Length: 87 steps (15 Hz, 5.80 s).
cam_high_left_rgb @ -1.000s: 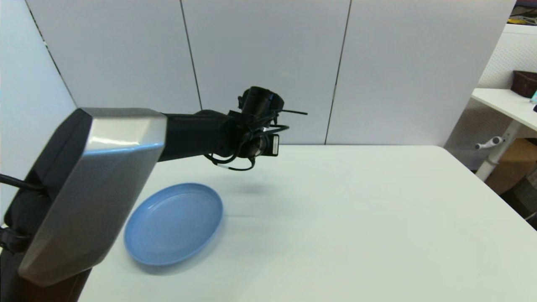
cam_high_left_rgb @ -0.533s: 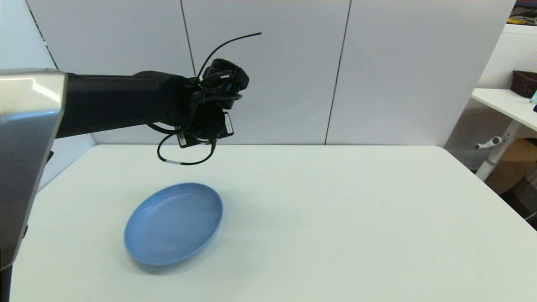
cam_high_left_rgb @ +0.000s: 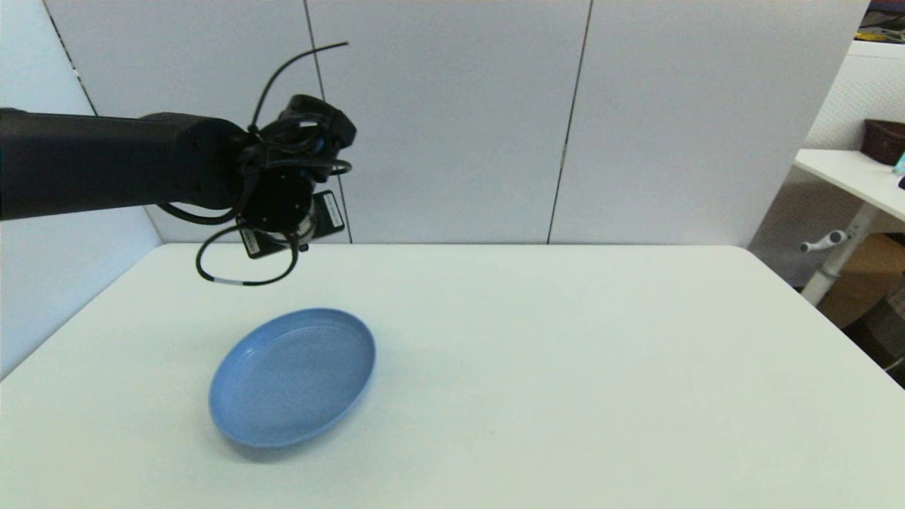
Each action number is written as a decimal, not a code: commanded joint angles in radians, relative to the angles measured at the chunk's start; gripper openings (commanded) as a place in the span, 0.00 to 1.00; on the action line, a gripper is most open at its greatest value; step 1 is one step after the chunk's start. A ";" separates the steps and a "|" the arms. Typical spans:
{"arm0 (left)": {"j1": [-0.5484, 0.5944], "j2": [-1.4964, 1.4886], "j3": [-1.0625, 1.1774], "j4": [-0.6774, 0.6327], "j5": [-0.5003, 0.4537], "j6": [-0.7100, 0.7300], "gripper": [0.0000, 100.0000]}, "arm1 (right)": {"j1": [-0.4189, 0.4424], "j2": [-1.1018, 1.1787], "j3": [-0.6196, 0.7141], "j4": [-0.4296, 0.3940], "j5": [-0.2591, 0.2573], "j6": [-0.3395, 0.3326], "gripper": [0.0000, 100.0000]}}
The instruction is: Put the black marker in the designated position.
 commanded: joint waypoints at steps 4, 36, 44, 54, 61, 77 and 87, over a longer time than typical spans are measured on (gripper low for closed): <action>0.298 -0.064 0.236 -0.020 -1.042 1.651 0.00 | 0.001 0.002 0.000 0.000 0.000 0.000 1.00; 0.393 0.129 0.212 -0.273 -0.992 2.000 0.00 | 0.001 0.002 0.000 0.000 0.000 0.000 1.00; 0.382 0.122 0.210 -0.273 -0.996 1.993 1.00 | 0.001 0.000 0.000 0.000 0.000 0.000 1.00; 0.336 -0.648 0.572 -0.442 -0.444 0.946 1.00 | 0.001 0.002 0.000 0.000 0.000 0.000 1.00; 0.356 -1.283 1.289 -0.446 -0.432 0.863 1.00 | 0.001 0.000 0.000 0.000 0.000 0.000 1.00; 0.416 -1.945 1.697 -0.474 -0.600 0.662 1.00 | 0.001 0.000 0.000 0.000 0.000 0.000 1.00; 0.416 -1.945 1.697 -0.477 -0.548 0.521 1.00 | 0.001 0.002 0.000 0.000 0.000 0.000 1.00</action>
